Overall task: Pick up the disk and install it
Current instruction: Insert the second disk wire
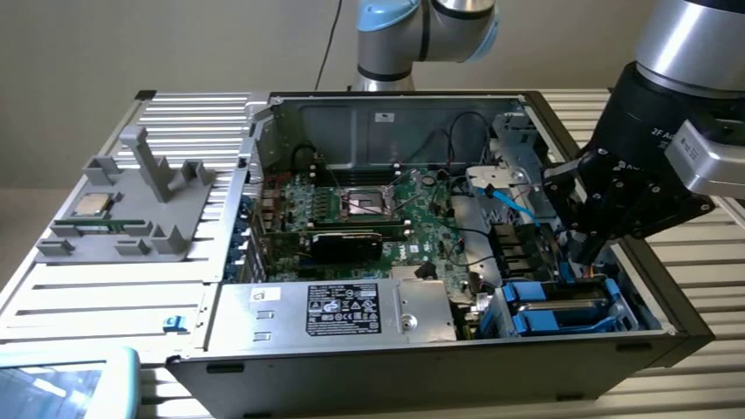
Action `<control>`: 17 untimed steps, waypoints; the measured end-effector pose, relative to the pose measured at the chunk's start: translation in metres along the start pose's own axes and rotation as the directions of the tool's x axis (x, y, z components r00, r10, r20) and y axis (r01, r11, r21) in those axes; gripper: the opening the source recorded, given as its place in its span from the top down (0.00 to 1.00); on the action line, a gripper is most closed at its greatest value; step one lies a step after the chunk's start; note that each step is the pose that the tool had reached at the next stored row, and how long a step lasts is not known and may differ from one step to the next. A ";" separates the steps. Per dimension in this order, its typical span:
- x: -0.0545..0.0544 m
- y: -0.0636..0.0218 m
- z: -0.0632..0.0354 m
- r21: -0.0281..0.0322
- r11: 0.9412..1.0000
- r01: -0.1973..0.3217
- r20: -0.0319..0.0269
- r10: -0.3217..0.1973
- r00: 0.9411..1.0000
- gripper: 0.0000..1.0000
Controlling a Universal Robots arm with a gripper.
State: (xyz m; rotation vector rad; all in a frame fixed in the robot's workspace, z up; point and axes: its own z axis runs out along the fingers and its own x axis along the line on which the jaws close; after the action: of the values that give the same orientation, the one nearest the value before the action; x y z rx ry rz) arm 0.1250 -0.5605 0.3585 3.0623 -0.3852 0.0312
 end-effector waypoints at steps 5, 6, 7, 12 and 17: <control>0.000 0.0000 0.0002 0.003 0.996 0.091 -0.005 -0.091 0.996 0.89; 0.000 0.0000 0.0001 0.003 0.994 0.110 -0.006 -0.110 0.994 0.89; 0.000 0.0000 0.0001 0.003 0.992 0.128 -0.007 -0.128 0.992 0.89; 0.000 0.0000 0.0002 0.006 0.983 0.184 -0.010 -0.184 0.983 0.89; -0.006 0.0022 0.0016 0.006 0.982 0.189 -0.010 -0.189 0.982 0.89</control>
State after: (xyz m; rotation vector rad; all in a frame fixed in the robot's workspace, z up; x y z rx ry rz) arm 0.1187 -0.5613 0.3569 3.0894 -0.0930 0.0386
